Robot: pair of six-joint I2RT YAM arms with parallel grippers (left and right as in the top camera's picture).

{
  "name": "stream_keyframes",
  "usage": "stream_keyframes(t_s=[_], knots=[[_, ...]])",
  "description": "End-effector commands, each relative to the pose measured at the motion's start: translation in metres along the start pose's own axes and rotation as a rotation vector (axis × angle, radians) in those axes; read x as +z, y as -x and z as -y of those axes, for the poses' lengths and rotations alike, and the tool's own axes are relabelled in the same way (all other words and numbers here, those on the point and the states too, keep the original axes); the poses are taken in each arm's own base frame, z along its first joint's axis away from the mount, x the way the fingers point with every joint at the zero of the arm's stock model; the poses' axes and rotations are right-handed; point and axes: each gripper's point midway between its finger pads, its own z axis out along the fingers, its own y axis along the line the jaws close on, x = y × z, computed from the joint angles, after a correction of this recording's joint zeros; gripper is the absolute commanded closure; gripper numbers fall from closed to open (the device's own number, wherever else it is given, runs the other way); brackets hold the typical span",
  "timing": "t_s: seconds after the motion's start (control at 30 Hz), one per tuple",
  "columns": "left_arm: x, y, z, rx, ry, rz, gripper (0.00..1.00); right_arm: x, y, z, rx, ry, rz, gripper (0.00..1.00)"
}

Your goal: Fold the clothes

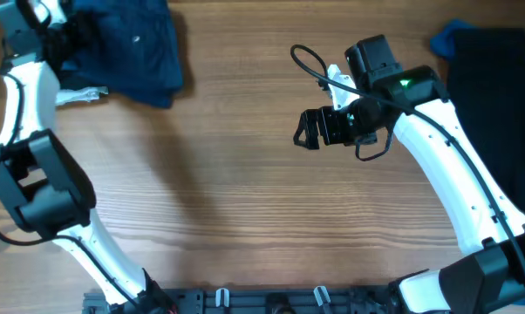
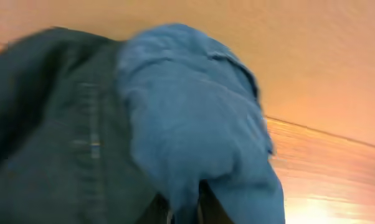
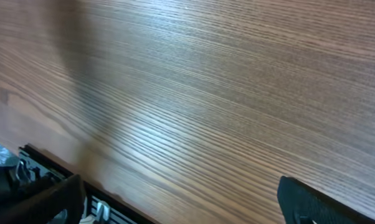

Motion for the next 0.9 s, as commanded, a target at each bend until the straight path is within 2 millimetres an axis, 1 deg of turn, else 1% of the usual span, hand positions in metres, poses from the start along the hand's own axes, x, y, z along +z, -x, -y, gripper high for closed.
stream_keyframes(t_s=[0.0, 0.1, 0.23, 0.33, 0.4, 0.43, 0.53, 0.63, 0.7, 0.73, 0.77, 0.8, 0.87], knots=[[-0.018, 0.024, -0.04, 0.007, 0.084, 0.068, 0.91, -0.006, -0.001, -0.005, 0.025, 0.022, 0.014, 0.0], [-0.027, 0.027, -0.058, -0.009, 0.112, 0.081, 0.91, -0.006, -0.001, -0.005, 0.027, 0.022, 0.014, 0.01], [-0.033, 0.028, -0.077, -0.022, 0.172, 0.089, 0.92, -0.006, -0.001, -0.005, 0.027, 0.022, 0.013, 0.01], [-0.032, 0.024, -0.086, -0.038, 0.201, 0.084, 0.94, -0.006, -0.001, -0.005, 0.027, 0.022, 0.013, 0.01], [-0.027, 0.019, -0.091, -0.043, 0.211, 0.075, 0.95, -0.006, -0.001, -0.006, 0.027, 0.022, 0.013, 0.01], [-0.025, 0.016, -0.096, -0.051, 0.232, 0.071, 0.96, -0.006, -0.001, -0.005, 0.028, 0.022, 0.013, 0.01], [-0.02, 0.005, -0.122, -0.11, 0.338, 0.069, 0.96, -0.006, -0.002, -0.005, 0.03, 0.02, 0.007, 0.01], [-0.021, -0.002, -0.141, -0.131, 0.406, 0.065, 0.96, -0.006, -0.003, -0.005, 0.031, 0.02, 0.004, 0.01], [-0.028, -0.008, -0.167, -0.195, 0.51, 0.082, 0.96, -0.006, -0.003, -0.005, 0.031, 0.02, 0.004, 0.01], [-0.032, -0.012, -0.179, -0.219, 0.549, 0.085, 0.95, -0.006, -0.003, -0.005, 0.031, 0.02, 0.004, 0.0], [-0.034, -0.014, -0.185, -0.228, 0.561, 0.081, 0.73, -0.006, -0.003, -0.005, 0.031, 0.02, 0.004, 0.0], [-0.036, -0.017, -0.189, -0.236, 0.568, 0.073, 0.67, -0.006, -0.003, -0.005, 0.031, 0.02, 0.004, 0.01], [-0.041, -0.019, -0.196, -0.247, 0.58, 0.069, 0.65, -0.006, -0.003, -0.005, 0.031, 0.02, 0.004, 0.01]])
